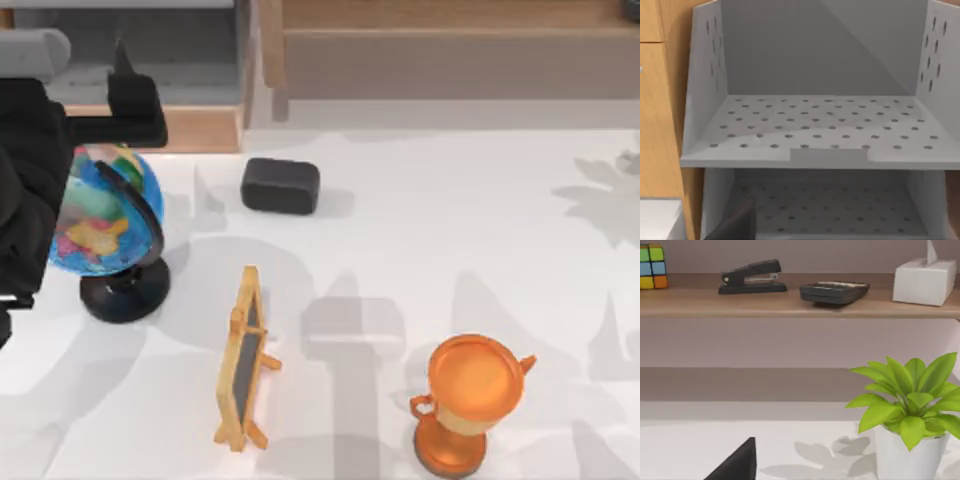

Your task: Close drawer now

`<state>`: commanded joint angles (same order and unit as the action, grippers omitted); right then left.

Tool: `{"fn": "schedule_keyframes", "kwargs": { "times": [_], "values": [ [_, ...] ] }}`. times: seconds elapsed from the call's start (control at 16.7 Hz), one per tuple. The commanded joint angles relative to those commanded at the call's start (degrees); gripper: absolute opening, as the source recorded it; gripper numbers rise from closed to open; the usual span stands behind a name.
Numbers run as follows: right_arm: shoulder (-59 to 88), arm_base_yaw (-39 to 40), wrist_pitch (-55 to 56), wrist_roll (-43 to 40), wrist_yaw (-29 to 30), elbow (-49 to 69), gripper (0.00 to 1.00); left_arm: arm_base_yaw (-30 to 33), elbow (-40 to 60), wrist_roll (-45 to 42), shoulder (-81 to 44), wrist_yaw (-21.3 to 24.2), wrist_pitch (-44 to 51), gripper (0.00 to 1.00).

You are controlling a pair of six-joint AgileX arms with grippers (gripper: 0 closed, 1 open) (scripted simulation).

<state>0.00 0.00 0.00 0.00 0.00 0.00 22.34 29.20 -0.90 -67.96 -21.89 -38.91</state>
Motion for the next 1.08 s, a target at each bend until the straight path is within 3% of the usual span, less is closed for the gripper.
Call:
{"fn": "schedule_keyframes", "kwargs": {
  "times": [0.18,0.42,0.66,1.08],
  "values": [
    [0.0,0.0,0.0,0.0,0.0,0.0,1.00,-1.7,-0.1,-1.7,-0.4,1.0,-1.1,1.00],
    [0.0,0.0,0.0,0.0,0.0,0.0,1.00,-11.0,-1.1,-11.1,-3.1,7.0,-7.0,1.00],
    [0.0,0.0,0.0,0.0,0.0,0.0,1.00,-25.1,-2.9,-25.9,-8.0,17.4,-16.3,1.00],
    [0.0,0.0,0.0,0.0,0.0,0.0,1.00,-50.4,-5.8,-57.5,-21.7,40.4,-34.9,1.00]
  ]
}}
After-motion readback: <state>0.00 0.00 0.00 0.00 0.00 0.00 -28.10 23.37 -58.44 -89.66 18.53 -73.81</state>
